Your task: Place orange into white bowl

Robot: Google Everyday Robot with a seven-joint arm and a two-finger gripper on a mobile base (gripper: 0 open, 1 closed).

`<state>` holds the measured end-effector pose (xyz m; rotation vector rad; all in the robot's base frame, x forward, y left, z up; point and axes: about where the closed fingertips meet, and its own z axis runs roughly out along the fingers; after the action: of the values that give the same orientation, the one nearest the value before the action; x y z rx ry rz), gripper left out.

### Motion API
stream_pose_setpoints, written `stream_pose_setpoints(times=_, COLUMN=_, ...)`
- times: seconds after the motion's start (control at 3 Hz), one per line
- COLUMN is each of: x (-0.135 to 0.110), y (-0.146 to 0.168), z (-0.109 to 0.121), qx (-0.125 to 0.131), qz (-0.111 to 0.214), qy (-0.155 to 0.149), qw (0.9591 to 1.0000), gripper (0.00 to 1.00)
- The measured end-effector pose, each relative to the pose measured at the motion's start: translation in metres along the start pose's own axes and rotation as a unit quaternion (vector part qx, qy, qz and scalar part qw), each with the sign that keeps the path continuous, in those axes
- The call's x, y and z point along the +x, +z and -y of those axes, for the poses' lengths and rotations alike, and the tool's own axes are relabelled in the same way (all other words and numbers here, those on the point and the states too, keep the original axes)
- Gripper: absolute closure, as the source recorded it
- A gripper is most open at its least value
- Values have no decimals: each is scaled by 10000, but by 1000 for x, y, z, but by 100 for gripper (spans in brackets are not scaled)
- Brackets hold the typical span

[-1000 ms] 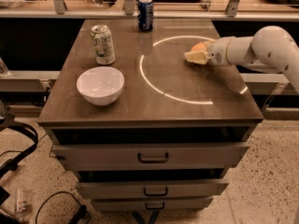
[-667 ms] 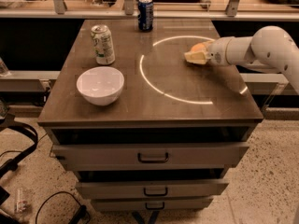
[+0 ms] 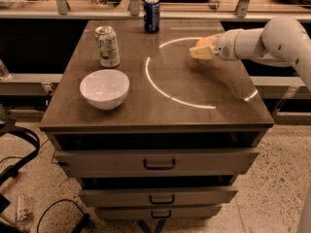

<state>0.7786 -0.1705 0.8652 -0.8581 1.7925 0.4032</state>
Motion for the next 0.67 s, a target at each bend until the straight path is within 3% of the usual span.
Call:
stream_pose_setpoints(times=0.33, x=-49, y=-21, z=-3, qx=-183, qz=331, qy=-27, qw=9993, gripper=100)
stream_pose_setpoints(times=0.67, x=-83, y=-45, z=-24, qx=-440, qz=772, qy=63, qw=9960, gripper=100)
